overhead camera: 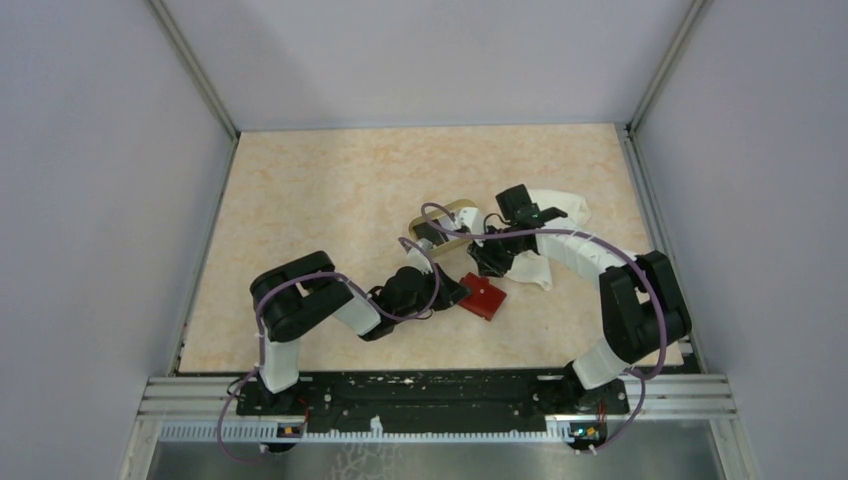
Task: Put the credit cards into the card holder
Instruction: Close the card holder at the center of the board.
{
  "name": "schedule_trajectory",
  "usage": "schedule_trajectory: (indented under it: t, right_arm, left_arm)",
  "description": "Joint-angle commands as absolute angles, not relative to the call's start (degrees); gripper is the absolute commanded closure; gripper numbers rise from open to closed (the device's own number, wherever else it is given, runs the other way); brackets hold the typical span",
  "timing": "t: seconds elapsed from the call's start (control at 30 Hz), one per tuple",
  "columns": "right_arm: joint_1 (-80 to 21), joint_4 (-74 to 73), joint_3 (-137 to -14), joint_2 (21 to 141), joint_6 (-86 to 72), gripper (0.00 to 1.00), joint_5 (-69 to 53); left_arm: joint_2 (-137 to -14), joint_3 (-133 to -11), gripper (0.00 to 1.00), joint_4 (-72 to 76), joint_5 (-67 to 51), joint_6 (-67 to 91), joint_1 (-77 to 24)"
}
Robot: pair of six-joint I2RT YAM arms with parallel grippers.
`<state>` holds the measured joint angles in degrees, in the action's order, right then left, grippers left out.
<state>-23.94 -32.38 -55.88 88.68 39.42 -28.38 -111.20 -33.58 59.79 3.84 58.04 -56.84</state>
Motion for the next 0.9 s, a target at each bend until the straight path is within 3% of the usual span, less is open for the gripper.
schedule_trajectory:
  t: [0.0,0.57,0.87]
  right_arm:
    - [-24.9,-31.8,-55.6,88.0,38.5,0.70,-27.8]
    - [-26.1,-33.3,-55.1,89.2,38.3,0.67,-26.0]
    - [-26.2,-32.9,-55.5,88.5,37.4,0.89,-24.9]
  left_arm:
    - [-111.6,-32.8,1.00,55.4,4.4,57.5,-56.5]
    - [-111.6,-32.9,1.00,55.7,4.2,57.4,-56.5]
    - [-111.5,-32.8,1.00,55.7,4.1,57.4,-56.5]
